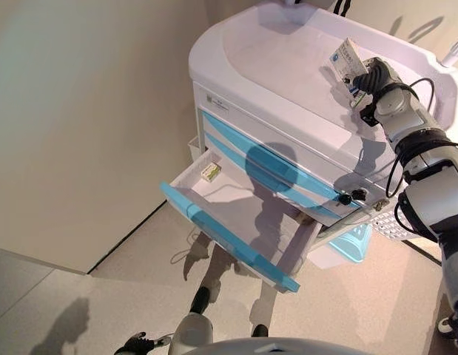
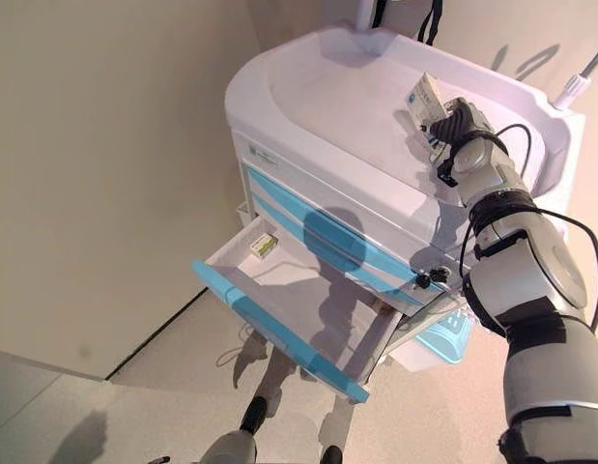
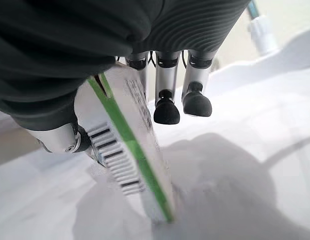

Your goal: Open the drawer and pick up the medicine

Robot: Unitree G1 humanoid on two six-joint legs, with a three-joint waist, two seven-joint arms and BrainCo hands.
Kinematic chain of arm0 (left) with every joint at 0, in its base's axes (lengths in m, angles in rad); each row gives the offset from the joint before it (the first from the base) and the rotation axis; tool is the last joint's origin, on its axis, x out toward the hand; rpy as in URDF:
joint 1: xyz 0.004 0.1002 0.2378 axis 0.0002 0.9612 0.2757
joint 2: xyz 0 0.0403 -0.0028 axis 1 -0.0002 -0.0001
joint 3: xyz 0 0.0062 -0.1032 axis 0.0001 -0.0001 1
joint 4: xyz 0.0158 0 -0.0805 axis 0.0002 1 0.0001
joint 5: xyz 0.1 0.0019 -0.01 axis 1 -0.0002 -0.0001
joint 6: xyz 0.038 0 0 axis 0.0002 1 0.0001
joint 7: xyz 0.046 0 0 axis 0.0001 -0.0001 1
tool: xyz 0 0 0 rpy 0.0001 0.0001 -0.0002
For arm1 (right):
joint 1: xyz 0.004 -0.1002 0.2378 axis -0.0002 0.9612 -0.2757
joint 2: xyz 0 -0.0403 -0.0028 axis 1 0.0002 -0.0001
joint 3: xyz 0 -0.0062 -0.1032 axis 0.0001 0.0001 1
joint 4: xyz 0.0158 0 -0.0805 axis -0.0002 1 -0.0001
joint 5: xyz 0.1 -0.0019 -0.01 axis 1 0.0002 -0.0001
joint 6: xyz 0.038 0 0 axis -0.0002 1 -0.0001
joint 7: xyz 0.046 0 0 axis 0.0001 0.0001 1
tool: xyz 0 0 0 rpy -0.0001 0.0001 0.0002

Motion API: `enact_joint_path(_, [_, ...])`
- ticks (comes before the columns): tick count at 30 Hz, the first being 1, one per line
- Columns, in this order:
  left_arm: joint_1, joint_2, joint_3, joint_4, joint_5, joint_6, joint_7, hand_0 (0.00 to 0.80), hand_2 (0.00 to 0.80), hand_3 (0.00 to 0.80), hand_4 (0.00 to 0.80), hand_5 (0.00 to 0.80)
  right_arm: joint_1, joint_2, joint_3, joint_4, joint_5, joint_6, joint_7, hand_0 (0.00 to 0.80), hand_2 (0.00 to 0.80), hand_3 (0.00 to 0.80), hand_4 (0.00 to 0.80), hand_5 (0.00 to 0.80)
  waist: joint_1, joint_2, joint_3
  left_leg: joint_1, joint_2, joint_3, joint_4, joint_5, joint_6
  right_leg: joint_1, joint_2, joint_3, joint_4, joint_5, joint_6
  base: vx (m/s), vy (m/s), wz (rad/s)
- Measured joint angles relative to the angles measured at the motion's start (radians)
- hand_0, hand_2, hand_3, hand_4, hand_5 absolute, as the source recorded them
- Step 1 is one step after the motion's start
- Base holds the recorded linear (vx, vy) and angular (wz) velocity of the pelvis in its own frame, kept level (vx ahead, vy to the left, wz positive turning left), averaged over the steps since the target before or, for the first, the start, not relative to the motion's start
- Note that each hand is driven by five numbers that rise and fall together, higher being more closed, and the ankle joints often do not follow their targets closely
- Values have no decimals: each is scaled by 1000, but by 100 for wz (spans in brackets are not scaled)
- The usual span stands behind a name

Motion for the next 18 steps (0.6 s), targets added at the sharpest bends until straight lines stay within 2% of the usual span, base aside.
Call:
enact_joint_path(1, [-5,2,-10,0,0,0,0,0,0,0,0,0,-4,0,7,8,-8,1,2,781,781,781,781,781,1,0,0,-1,-1,-2,0,0,0,0,0,-4,0,-1,0,-16,4,16])
enact_joint_path(2, [-12,5,-26,-1,0,0,0,0,0,0,0,0,-8,0,9,12,-21,2,5,696,696,696,696,696,1,-1,0,-2,-1,-4,0,0,0,0,0,-6,0,-2,1,-13,5,7])
enact_joint_path(4, [-18,7,-26,-4,0,-1,0,0,0,0,0,0,-9,5,9,13,-37,2,5,618,618,618,618,618,1,-2,1,-5,-1,-5,0,0,0,-6,0,-7,0,-4,2,-9,2,2])
enact_joint_path(5, [-23,8,-26,-5,0,-1,0,0,0,0,0,0,-14,5,9,12,-38,1,5,464,464,464,464,464,1,-2,1,-13,-1,-5,1,1,-1,-13,0,-7,0,-4,1,0,0,0])
enact_joint_path(7, [-30,10,-26,-4,0,-1,0,0,0,0,0,0,-20,5,9,13,-40,2,3,0,0,0,0,0,1,-2,2,-19,-1,-5,0,3,-1,-16,0,-7,0,-3,2,0,0,0])
enact_joint_path(18, [-42,11,-27,-11,-1,-1,1,0,0,0,0,0,-32,16,17,9,-67,3,4,0,0,0,0,0,-4,-2,2,-15,-2,-1,-6,4,0,-21,-4,-2,0,-3,1,1,0,0])
